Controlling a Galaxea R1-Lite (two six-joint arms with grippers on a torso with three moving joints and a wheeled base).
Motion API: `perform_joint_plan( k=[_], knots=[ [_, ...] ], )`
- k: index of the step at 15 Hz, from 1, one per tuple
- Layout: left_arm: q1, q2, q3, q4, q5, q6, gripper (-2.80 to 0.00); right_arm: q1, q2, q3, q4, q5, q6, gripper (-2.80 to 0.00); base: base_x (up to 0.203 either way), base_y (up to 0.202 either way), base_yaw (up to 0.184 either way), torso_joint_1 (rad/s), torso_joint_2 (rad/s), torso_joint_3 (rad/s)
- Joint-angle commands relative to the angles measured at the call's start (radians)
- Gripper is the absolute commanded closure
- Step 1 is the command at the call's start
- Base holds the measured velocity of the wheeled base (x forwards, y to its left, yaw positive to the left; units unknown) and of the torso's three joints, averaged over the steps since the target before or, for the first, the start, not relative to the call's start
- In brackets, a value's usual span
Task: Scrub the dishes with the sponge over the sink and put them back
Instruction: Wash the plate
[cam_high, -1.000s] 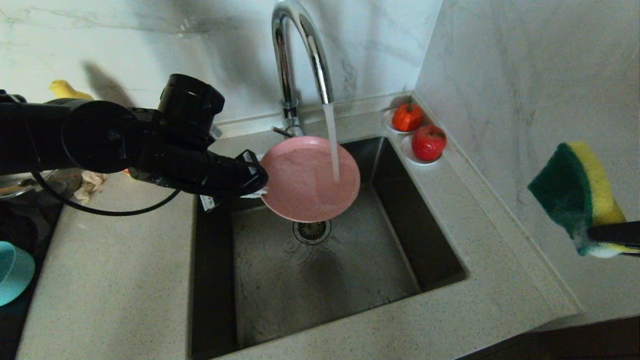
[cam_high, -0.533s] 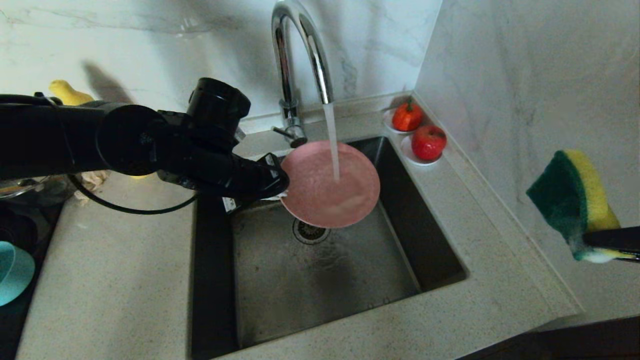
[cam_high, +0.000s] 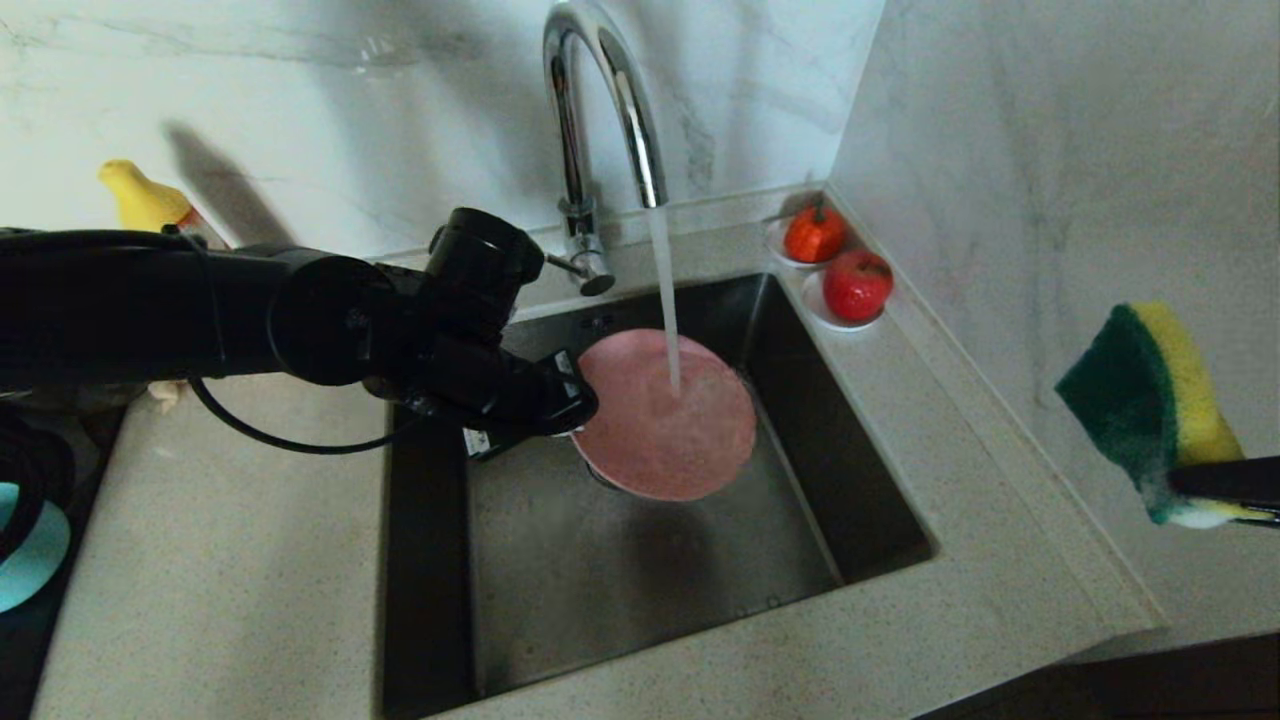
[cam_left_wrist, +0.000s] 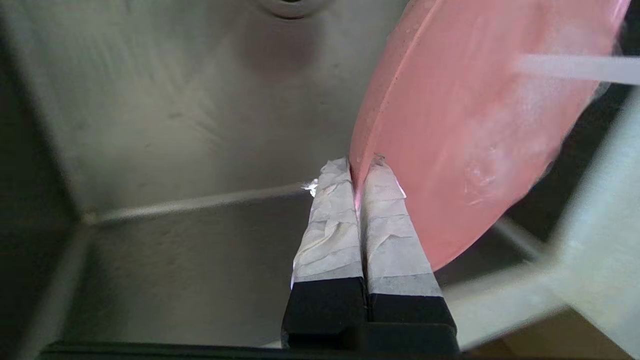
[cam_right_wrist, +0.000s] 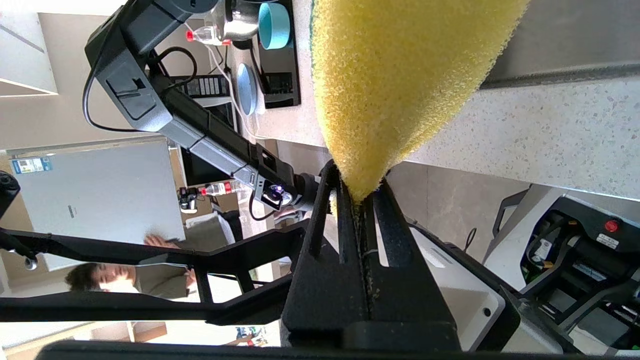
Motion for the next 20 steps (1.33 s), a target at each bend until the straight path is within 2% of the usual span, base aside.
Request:
perform_joint_plan(
  k=[1, 4, 8, 11, 14, 17, 19, 20],
  knots=[
    [0.001, -0.010, 0.012, 0.008, 0.068, 0.006, 0.00, 0.001, -0.001, 0.008, 0.000, 0.005, 0.003, 0.00, 0.000, 0.000, 0.000, 0.000, 0.00, 0.000],
    [0.001, -0.058, 0.013, 0.013, 0.164, 0.060, 0.00, 0.001, 0.005, 0.030, -0.004, 0.007, 0.001, 0.00, 0.000, 0.000, 0.000, 0.000, 0.00, 0.000],
    [0.001, -0.138, 0.013, 0.012, 0.353, 0.194, 0.00, 0.002, -0.001, 0.046, -0.004, 0.009, 0.000, 0.00, 0.000, 0.000, 0.000, 0.000, 0.00, 0.000],
    [0.000, -0.184, 0.019, 0.010, 0.456, 0.278, 0.00, 0.001, 0.001, 0.047, -0.001, 0.009, 0.003, 0.00, 0.000, 0.000, 0.000, 0.000, 0.00, 0.000],
    [-0.001, -0.192, 0.040, 0.002, 0.593, 0.359, 0.00, 0.002, 0.007, 0.072, -0.004, 0.009, 0.001, 0.00, 0.000, 0.000, 0.000, 0.000, 0.00, 0.000],
    [-0.001, -0.234, 0.027, -0.004, 0.624, 0.429, 0.00, 0.002, 0.010, 0.086, -0.004, 0.009, 0.000, 0.00, 0.000, 0.000, 0.000, 0.000, 0.00, 0.000],
    [-0.001, -0.257, 0.035, -0.090, 0.634, 0.508, 0.00, 0.002, 0.003, 0.085, -0.004, 0.009, 0.001, 0.00, 0.000, 0.000, 0.000, 0.000, 0.00, 0.000],
    [-0.001, -0.263, 0.044, -0.140, 0.668, 0.566, 0.00, 0.002, -0.001, 0.086, -0.004, 0.009, 0.001, 0.00, 0.000, 0.000, 0.000, 0.000, 0.00, 0.000]
  ],
)
